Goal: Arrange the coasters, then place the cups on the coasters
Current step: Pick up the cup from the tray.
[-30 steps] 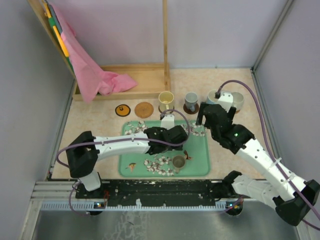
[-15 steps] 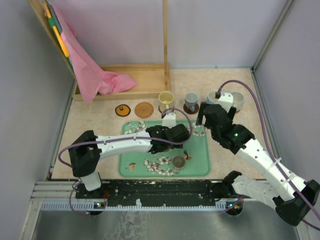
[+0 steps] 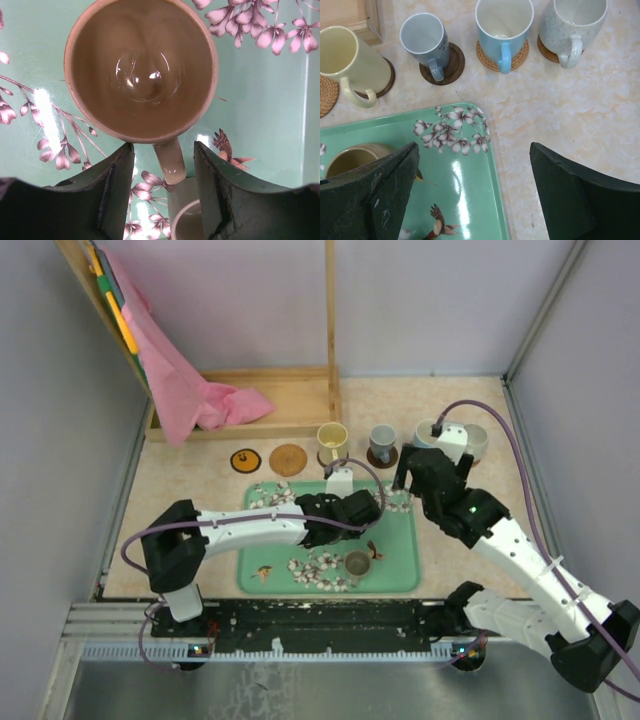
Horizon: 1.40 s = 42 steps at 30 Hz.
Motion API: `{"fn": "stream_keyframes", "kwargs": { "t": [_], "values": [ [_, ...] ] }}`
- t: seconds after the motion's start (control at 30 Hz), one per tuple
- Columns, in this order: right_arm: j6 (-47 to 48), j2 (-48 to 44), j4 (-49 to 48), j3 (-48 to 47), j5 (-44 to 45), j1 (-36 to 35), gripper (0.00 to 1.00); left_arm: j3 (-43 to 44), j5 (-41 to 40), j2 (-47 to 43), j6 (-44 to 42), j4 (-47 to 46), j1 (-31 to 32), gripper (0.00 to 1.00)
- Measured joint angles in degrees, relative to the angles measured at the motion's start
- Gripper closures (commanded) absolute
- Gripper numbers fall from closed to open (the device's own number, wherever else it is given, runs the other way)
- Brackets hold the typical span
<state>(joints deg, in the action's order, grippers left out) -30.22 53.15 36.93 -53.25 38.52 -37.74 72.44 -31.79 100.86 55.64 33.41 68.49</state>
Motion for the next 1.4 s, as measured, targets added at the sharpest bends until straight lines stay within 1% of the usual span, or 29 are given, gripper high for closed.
{"fn": "stream_keyframes", "kwargs": {
  "t": [0.3, 0.7, 0.9, 1.07, 1.23, 1.4],
  "values": [
    [0.0, -0.7, 0.0, 0.0, 0.0, 0.0, 0.09, 0.0, 0.0, 1.5, 1.7, 0.2, 0.0, 0.45],
    [-0.1, -0.8, -0.1, 1.5, -0.6, 0.0, 0.09, -2.3, -2.5, 1.3, 6.1, 2.8, 0.0, 0.48],
    [-0.4, -0.8, -0.1, 1.5, -0.7, 0.0, 0.09, -2.5, -2.8, 1.1, 5.9, 2.8, 0.0, 0.48],
    [-0.5, -0.8, 0.0, 1.5, -0.9, 0.0, 0.09, -3.1, -2.8, 1.0, 4.6, 1.0, 0.0, 0.49],
    [-0.9, -1.0, 0.1, 2.1, -0.9, 0.0, 0.09, -3.9, -2.9, 0.6, 3.1, -0.9, 0.0, 0.55],
    [-1.1, -1.0, 0.2, 2.3, -1.1, 0.0, 0.09, -4.0, -2.9, 0.6, 1.9, -2.1, 0.0, 0.63]
  ]
}}
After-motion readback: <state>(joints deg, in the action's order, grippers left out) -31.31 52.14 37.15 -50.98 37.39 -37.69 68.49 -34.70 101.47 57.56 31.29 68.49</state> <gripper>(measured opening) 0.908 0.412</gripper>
